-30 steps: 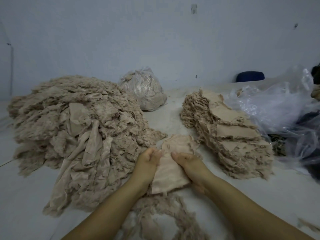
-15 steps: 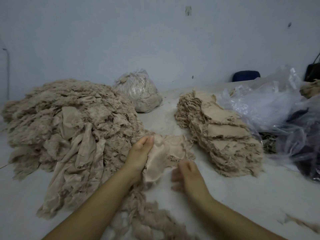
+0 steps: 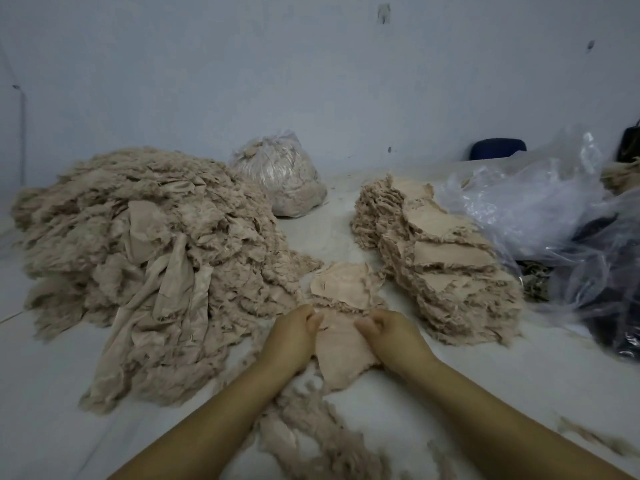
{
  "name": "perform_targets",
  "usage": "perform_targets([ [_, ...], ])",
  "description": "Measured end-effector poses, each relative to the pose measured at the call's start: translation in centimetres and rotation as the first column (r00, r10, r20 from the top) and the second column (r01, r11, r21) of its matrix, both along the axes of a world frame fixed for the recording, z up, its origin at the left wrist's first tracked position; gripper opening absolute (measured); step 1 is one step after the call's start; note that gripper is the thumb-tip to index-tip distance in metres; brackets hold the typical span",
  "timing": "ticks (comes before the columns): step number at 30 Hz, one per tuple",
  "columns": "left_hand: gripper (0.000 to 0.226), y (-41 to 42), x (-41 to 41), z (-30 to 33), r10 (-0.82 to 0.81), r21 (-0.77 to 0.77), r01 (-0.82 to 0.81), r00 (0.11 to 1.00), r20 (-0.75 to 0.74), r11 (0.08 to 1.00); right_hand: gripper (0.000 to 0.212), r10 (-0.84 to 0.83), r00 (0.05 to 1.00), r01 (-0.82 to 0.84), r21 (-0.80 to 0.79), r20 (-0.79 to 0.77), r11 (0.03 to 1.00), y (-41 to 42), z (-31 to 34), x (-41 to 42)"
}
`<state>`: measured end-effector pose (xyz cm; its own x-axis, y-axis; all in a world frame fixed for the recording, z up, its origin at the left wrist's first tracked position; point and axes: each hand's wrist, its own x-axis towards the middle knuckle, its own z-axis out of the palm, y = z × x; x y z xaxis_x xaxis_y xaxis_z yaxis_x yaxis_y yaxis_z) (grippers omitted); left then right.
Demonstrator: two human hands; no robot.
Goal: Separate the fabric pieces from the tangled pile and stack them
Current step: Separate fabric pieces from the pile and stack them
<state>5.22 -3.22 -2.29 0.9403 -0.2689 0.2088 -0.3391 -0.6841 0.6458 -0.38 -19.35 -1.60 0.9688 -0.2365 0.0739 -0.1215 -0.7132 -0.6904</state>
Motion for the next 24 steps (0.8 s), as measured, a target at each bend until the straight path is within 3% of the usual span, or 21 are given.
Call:
perform_targets([
  [2,0.029,0.2,0.4,0.0,0.012,0.108,-0.011,1.0,-0.011,0.994,0.009,0.004,0.994,-0.026,-0.2,-0.107,0.979,-0.7,0.7,0.0],
  [4,0.034,0.5,0.6,0.4,0.053,0.234,-0.05,0.999,-0.006,0.971,0.022,-0.023,0.992,-0.024,-0.377,-0.12,0.926,-1.1,1.3,-0.3],
  [7,0.029,1.0,0.5,1.0,0.001,0.279,-0.072,0.969,0.246,0.958,0.014,0.11,0.993,-0.097,-0.269,0.033,0.958,-0.9,1.4,-0.7],
  [9,0.026,1.0,0.0,1.2,-0.237,0.25,0.164,0.925,0.298,0.954,0.02,0.277,0.961,-0.269,-0.216,0.005,0.939,-0.5,1.2,-0.9],
  [11,0.028,1.1,-0.4,0.8,-0.461,0.351,0.364,0.852,0.25,0.863,0.028,0.353,0.93,-0.367,-0.254,-0.102,0.895,-0.6,0.8,-0.8],
  [13,0.028,1.5,-0.5,0.5,-0.478,0.395,0.389,0.865,0.155,0.832,0.029,0.334,0.933,-0.359,-0.341,-0.133,0.869,-1.2,1.1,-0.5],
  [16,0.019,2.6,-0.1,1.0,-0.415,0.15,0.422,0.907,-0.075,0.894,0.01,0.268,0.943,-0.318,-0.299,-0.196,0.9,-2.2,2.2,0.1],
  [18,0.012,2.8,0.2,1.7,-0.408,0.005,0.419,0.889,-0.209,0.908,0.014,0.153,0.973,-0.189,-0.217,-0.174,0.958,-2.5,3.1,0.8],
  [20,0.012,2.6,0.8,2.1,-0.361,0.087,0.379,0.917,-0.168,0.921,0.007,0.016,0.998,-0.028,-0.192,-0.066,0.981,-2.5,3.7,2.3],
  [21,0.013,2.2,1.1,2.1,-0.32,0.123,0.338,0.936,-0.143,0.933,0.013,-0.036,0.999,0.03,-0.184,-0.034,0.983,-2.3,3.8,3.3],
  [22,0.013,1.8,1.3,2.2,-0.279,0.098,0.294,0.949,-0.145,0.951,0.023,-0.074,0.997,0.067,-0.167,-0.037,0.984,-2.0,3.9,4.2],
  [24,0.017,0.9,1.6,2.2,-0.202,-0.108,0.18,0.944,-0.261,0.978,0.03,-0.119,0.986,0.105,-0.125,-0.117,0.987,-1.6,3.6,5.9],
])
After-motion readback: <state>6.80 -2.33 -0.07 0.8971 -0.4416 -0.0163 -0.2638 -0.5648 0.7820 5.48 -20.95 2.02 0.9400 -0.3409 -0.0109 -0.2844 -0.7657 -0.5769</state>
